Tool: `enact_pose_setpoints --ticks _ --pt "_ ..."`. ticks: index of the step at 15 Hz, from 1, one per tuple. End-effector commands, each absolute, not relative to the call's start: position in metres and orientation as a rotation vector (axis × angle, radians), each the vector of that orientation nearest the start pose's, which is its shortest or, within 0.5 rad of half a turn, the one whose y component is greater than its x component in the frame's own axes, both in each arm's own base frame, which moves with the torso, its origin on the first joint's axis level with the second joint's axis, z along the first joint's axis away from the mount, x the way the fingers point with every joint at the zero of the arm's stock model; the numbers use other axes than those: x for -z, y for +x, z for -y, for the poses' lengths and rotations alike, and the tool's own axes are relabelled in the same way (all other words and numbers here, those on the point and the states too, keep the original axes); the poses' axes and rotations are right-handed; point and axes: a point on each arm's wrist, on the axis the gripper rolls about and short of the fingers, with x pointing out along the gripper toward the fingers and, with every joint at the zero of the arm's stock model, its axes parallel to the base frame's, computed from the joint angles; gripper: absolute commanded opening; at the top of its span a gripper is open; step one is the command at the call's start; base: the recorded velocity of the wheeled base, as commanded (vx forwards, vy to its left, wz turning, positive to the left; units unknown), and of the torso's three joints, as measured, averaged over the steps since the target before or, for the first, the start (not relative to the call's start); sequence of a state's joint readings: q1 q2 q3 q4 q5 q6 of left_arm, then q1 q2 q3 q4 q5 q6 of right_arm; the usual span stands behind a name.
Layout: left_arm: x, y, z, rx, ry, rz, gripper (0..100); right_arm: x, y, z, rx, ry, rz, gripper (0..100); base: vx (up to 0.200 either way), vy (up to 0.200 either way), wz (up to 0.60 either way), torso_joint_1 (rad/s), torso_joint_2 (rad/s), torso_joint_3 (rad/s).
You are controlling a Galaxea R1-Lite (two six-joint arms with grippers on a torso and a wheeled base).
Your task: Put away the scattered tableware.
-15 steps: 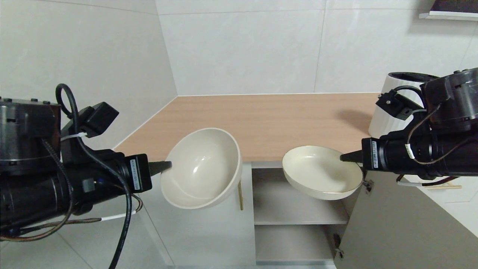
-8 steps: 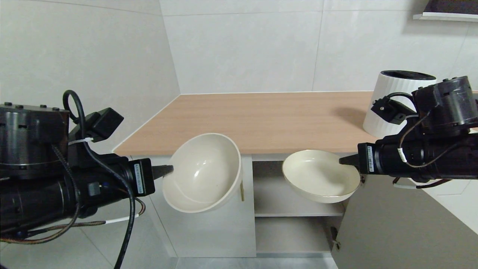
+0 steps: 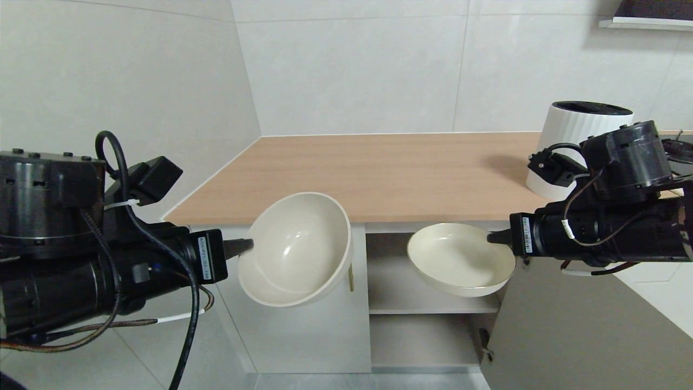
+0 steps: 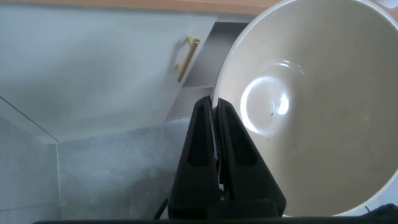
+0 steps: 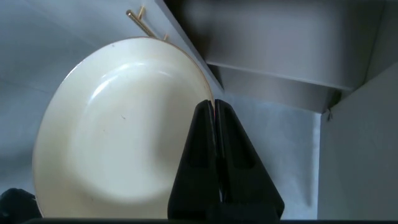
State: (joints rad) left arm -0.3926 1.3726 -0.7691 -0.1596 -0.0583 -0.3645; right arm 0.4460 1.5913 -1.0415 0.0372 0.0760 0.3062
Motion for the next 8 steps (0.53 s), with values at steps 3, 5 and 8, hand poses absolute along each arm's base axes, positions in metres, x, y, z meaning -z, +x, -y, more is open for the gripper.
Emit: enact_pose_setpoints --ticks 3,5,8 --pt "-0.2090 0.2053 0.0865 0.353 -0.275 -0.533 0 -0.2099 0.2560 -0.1243 -0.407 0.171 -0.676 0 0.000 0.000 0.00 -0.137 0.35 0.202" --pt "-0.2079 0.2058 0.0867 0.352 -0.274 -0.538 0 -0.2072 0.2577 -0.1251 -0.404 0.168 -0.684 0 0.000 0.000 0.00 -0.173 0.44 0.261" --pt "-0.2072 0.2064 0.0869 0.352 -0.274 -0.541 0 -0.2045 0.2613 -0.1267 -0.401 0.166 -0.678 0 0.000 0.000 0.00 -0.168 0.46 0.282"
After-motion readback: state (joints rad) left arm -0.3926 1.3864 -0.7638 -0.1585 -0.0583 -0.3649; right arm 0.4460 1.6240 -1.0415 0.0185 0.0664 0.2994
